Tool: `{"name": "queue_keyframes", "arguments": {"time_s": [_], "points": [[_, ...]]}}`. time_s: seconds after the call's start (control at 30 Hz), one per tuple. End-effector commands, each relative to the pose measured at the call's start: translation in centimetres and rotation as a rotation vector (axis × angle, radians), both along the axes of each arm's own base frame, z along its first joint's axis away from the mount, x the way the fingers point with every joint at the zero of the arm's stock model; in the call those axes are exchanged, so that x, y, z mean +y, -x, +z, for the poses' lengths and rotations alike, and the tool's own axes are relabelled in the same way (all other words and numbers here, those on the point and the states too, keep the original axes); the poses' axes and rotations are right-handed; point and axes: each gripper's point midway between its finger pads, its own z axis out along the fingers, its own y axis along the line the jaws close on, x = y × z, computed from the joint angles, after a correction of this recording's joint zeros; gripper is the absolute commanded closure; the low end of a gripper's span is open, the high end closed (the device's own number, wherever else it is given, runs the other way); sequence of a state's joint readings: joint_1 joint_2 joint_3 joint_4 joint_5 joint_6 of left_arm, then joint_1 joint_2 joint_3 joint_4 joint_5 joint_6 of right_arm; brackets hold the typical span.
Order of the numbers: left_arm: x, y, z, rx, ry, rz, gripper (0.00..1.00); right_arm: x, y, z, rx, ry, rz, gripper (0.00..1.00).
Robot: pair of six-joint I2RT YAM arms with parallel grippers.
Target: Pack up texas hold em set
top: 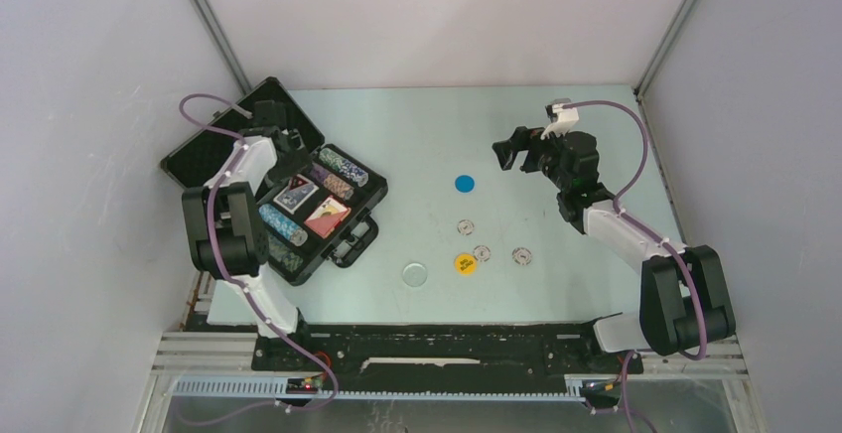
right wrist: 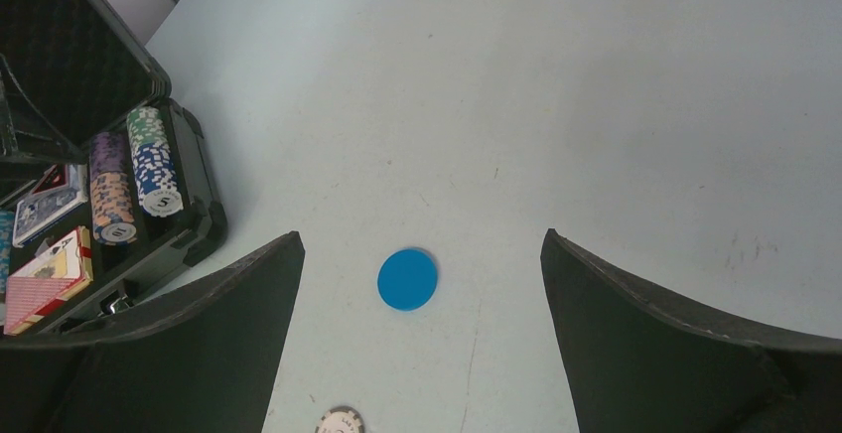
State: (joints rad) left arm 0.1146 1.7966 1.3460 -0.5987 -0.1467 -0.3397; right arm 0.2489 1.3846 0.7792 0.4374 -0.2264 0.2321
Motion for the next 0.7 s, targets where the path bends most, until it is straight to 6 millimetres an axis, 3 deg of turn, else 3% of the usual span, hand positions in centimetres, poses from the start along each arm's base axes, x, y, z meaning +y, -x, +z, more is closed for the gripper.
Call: {"name": "queue_keyframes", "arguments": {"time_s": [0.0, 0.67], "points": [[-0.1, 0.5, 0.9, -0.004, -0.014, -0.045, 0.3, 0.2, -0.8, 2.5, -0.055, -0.027, 0.0, 0.0], [-2.9, 0.8, 1.4, 0.004, 0.028, -0.343, 0.46, 0.3, -0.7, 2.4, -0.051, -0.03, 0.002, 0.0]]}}
